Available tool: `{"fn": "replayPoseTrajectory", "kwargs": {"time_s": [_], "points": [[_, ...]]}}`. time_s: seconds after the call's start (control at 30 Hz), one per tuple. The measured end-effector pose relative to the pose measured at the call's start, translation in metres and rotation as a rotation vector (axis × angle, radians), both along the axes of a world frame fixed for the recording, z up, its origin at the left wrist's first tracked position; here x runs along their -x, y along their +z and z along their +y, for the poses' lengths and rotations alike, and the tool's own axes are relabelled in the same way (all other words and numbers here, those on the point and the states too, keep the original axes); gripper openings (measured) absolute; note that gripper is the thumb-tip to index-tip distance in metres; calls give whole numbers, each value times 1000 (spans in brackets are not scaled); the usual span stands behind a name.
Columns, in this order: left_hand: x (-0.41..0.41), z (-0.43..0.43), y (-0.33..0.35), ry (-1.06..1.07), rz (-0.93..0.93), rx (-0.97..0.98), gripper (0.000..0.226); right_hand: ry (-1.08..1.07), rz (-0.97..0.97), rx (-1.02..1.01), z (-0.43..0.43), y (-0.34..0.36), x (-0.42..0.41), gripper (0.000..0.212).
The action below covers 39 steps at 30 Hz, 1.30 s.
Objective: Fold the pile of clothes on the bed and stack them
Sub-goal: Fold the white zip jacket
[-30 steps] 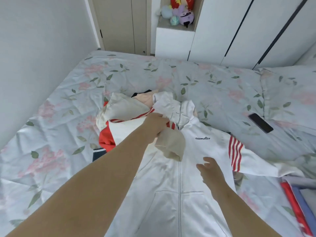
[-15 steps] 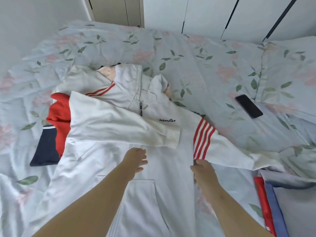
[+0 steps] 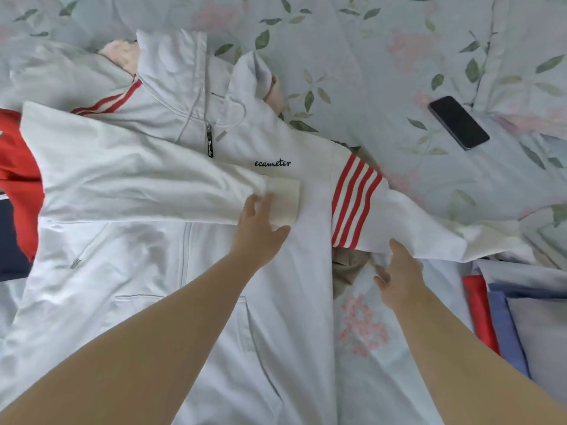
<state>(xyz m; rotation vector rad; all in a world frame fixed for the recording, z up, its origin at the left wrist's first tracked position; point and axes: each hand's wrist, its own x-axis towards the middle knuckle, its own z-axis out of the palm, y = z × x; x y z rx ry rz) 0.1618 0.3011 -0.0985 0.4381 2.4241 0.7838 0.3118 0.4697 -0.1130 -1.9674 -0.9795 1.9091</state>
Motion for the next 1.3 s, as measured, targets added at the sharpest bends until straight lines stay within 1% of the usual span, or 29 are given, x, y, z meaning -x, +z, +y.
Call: {"fn": "replayPoseTrajectory", "kwargs": {"time_s": [0.07,0.1,0.17,0.2,0.27,0.33,0.37,0.43,0.47,0.5,0.53,0.57,0.6,0.63,0.67,0.73,0.8,0.87,0.93,0.97,1.0,1.03,1.1,1.13,1.17,1.2,1.23,1.27,1.3], "points": [[-1,13,-6,112,81,73,75,-116,78,8,16,-4,-7,53],[-2,18,-8,110,136,144,80,-152,118,16,23,-3,-9,52],[-2,20,-12,25,253,306,86,-195,190,47,36,-6,-15,46],[0,19,-13,-17,317,363,81,-206,214,60,42,-7,-17,43],[6,17,-14,-40,445,392,54,-244,248,86,52,-10,-23,39],[12,19,-12,4,526,285,28,-291,293,94,61,-13,-27,32],[12,22,-11,40,548,192,24,-320,326,100,66,-13,-29,28],[6,27,-7,95,538,-8,24,-386,406,115,72,-12,-31,23],[1,30,-5,75,499,-79,27,-405,425,115,74,-11,-33,21],[-4,32,-6,-5,441,-86,31,-412,426,101,76,-9,-34,20],[-9,33,-8,-134,380,-9,35,-413,420,77,77,-6,-35,22],[-13,32,-12,-272,323,133,42,-410,415,46,78,-5,-36,26],[-17,30,-15,-365,265,257,48,-407,411,16,78,-1,-37,29],[-18,29,-16,-388,215,312,53,-401,414,-16,78,3,-37,28],[-19,29,-14,-363,176,295,54,-386,414,-56,78,9,-38,24],[-18,29,-6,-227,133,102,51,-331,410,-160,78,23,-34,17],[-14,25,8,22,36,-124,46,-235,422,-277,74,40,-24,18],[-9,16,24,327,-136,-365,41,-99,424,-413,62,58,-10,19],[-2,1,39,559,-258,-521,37,64,407,-574,40,79,8,15],[4,-9,44,645,-310,-575,34,171,419,-650,23,89,21,9],[11,-19,49,720,-360,-622,32,309,425,-728,4,97,35,5],[18,-30,53,787,-406,-662,32,474,409,-804,-18,103,52,10],[34,-54,57,878,-476,-730,37,910,323,-901,-64,107,81,21],[42,-66,57,902,-500,-748,41,1133,273,-898,-87,102,92,18],[50,-77,56,912,-518,-750,46,1316,231,-849,-106,94,97,7],[56,-87,55,912,-534,-740,51,1440,185,-757,-120,84,97,17],[62,-96,53,906,-552,-722,54,1490,133,-633,-129,74,94,31],[66,-103,51,898,-561,-695,55,1446,93,-545,-134,65,88,37],[69,-108,48,876,-557,-657,54,1374,60,-506,-137,59,84,37]]}}
